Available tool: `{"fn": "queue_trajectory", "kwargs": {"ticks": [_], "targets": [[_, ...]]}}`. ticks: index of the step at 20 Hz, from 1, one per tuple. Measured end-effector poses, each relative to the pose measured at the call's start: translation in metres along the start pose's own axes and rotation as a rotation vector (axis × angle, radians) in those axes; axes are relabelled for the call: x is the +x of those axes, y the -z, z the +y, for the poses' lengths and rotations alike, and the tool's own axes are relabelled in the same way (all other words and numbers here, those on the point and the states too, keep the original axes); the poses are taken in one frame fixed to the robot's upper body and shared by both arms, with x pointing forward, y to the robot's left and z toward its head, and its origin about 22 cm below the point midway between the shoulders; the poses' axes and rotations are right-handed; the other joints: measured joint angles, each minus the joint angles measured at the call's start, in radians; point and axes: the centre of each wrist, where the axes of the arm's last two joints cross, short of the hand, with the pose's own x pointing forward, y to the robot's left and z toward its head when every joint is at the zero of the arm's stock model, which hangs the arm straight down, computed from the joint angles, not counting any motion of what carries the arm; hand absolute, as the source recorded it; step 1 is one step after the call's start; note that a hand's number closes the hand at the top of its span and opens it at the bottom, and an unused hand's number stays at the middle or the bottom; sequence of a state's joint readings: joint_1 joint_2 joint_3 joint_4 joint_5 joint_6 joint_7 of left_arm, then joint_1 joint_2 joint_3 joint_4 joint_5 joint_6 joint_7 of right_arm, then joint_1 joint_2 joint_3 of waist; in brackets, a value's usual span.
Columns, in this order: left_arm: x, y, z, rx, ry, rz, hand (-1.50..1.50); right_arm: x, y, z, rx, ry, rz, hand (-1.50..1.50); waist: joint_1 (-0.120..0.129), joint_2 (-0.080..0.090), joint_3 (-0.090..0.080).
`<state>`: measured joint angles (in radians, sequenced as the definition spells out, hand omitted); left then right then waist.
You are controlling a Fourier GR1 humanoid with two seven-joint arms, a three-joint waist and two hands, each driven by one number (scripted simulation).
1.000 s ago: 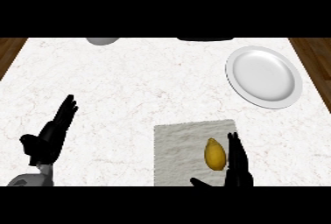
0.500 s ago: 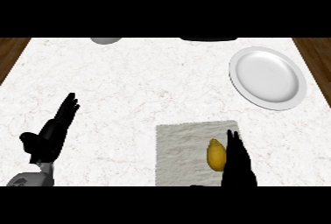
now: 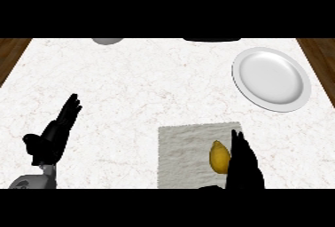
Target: Pick the lemon from the placemat and place it in the plate
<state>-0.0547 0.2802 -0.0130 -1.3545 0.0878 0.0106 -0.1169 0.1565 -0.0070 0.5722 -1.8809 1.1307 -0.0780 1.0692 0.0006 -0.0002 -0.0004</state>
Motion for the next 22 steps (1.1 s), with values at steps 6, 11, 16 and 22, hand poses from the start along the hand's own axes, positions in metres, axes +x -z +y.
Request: {"fn": "queue_trajectory", "kwargs": {"ticks": [6, 11, 16, 22], "targets": [[-0.006, -0.002, -0.004, -0.005, -0.006, 0.003, 0.00, -0.007, 0.022, 0.007, 0.036, -0.026, 0.039, -1.50, 0.000, 0.000, 0.000], [-0.006, 0.000, 0.001, -0.006, -0.002, -0.001, 0.00, -0.012, 0.038, 0.026, 0.038, -0.085, 0.077, -1.50, 0.001, 0.000, 0.000], [-0.002, -0.002, 0.003, -0.004, -0.005, -0.004, 0.00, -0.019, 0.051, 0.035, 0.042, -0.096, 0.106, 1.50, 0.000, 0.000, 0.000], [0.001, 0.001, 0.005, -0.003, -0.003, 0.002, 0.00, -0.025, 0.060, 0.045, 0.087, -0.068, 0.046, 1.50, -0.002, -0.010, -0.009]]}}
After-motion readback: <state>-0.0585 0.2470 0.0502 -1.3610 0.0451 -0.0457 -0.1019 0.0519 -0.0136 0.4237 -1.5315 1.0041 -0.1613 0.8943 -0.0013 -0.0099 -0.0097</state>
